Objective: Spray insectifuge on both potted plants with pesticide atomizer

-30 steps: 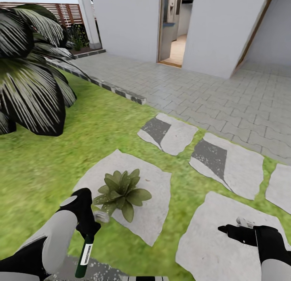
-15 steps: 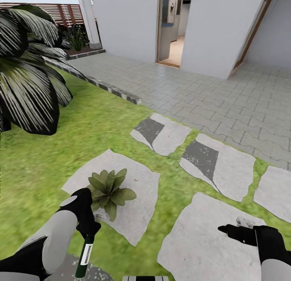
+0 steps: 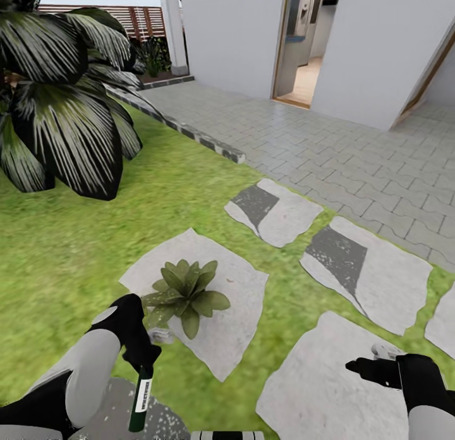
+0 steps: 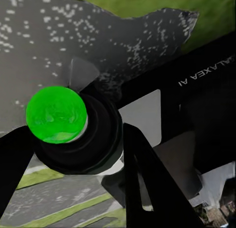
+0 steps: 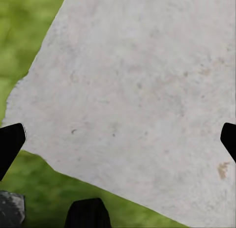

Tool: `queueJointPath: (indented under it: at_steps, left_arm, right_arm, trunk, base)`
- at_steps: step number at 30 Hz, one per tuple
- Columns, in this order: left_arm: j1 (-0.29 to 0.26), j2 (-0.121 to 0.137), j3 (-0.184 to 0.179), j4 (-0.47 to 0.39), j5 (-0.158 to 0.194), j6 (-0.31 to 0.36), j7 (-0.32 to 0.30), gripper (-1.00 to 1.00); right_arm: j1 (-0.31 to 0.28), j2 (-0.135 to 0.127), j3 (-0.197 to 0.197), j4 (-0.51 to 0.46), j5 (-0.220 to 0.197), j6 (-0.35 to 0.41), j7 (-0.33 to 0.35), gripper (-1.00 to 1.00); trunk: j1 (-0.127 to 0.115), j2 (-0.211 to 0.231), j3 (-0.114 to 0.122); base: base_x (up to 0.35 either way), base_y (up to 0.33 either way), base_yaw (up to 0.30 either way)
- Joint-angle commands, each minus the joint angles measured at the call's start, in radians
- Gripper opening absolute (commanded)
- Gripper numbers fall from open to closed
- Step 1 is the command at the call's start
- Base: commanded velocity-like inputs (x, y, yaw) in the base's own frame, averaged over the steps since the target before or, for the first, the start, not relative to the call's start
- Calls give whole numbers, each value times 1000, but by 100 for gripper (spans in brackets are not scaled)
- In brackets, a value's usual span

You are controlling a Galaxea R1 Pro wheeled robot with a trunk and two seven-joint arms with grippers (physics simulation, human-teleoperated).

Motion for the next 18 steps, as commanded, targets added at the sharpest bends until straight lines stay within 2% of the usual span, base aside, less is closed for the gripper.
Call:
queueJointPath:
  at_steps: [1,7,15,18]
  left_arm:
    - [-1,-1,17,-3,-6,10,-7,-100]
    - [-1,-12,27,-46,-1,9,-4,-100]
    - [-1,-15,39,-51,-1,9,-4,-100]
    - [-1,-15,40,-49,-1,9,-4,-100]
  right_arm:
    - [-1,0,-3,-2,10,1,10,100]
    - [-1,1,-2,-2,11,1,11,100]
    - [-1,2,-3,-1,11,1,11,100]
    - [-1,2,-3,-1,11,1,10,100]
  trunk:
    - [0,0,-1]
    - [0,0,-5]
    - [0,0,-10]
    - [0,0,-13]
  base:
    - [0,0,267]
    - [0,0,267]
    - [0,-1,265]
    - [0,-175,256]
